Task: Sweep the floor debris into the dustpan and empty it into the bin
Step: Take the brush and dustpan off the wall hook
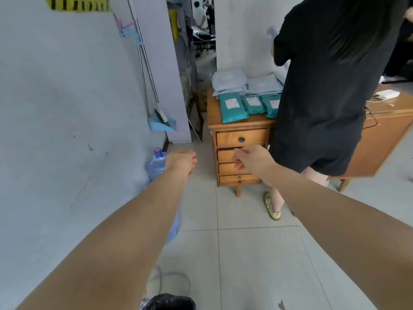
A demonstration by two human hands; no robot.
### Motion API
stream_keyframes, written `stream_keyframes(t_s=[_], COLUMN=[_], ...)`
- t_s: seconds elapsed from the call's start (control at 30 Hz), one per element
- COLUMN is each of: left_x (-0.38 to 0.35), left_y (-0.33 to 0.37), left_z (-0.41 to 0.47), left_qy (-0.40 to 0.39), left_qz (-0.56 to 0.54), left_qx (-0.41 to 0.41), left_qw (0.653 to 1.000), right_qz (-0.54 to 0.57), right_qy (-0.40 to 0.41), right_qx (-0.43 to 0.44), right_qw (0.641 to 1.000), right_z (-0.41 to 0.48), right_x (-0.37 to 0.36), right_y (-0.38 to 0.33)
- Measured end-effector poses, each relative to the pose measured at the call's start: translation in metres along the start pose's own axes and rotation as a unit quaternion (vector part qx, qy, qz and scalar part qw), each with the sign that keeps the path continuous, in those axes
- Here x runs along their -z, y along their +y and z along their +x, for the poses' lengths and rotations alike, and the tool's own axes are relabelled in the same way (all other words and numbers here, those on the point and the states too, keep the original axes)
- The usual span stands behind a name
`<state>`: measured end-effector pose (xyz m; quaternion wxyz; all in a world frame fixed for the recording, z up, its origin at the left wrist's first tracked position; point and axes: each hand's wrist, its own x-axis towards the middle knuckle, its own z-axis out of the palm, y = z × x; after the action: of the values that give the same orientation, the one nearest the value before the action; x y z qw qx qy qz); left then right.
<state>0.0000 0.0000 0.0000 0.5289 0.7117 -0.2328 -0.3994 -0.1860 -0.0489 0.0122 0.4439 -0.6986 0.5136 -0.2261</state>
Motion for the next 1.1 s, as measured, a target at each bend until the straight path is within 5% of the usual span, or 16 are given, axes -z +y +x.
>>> stream_keyframes(t_s=[0.53, 1.1], left_x=[0.028, 0.091], left_y=[0.065, 0.160], left_z=[0.128, 0.395], left_qy=[0.176, 0.161], left_qz=[-0.016, -0.033], left_qx=[0.033, -0.007], left_qw=[0.984, 0.986], right_qz=[0.027, 0.013], right_qy=[-0.078, -0.065], right_qx=[0.073, 0.058], right_qw=[0.994, 0.996], right_z=[0.196, 0.468], right_x=[-0.033, -0.128], right_y=[-0.055, -0.151])
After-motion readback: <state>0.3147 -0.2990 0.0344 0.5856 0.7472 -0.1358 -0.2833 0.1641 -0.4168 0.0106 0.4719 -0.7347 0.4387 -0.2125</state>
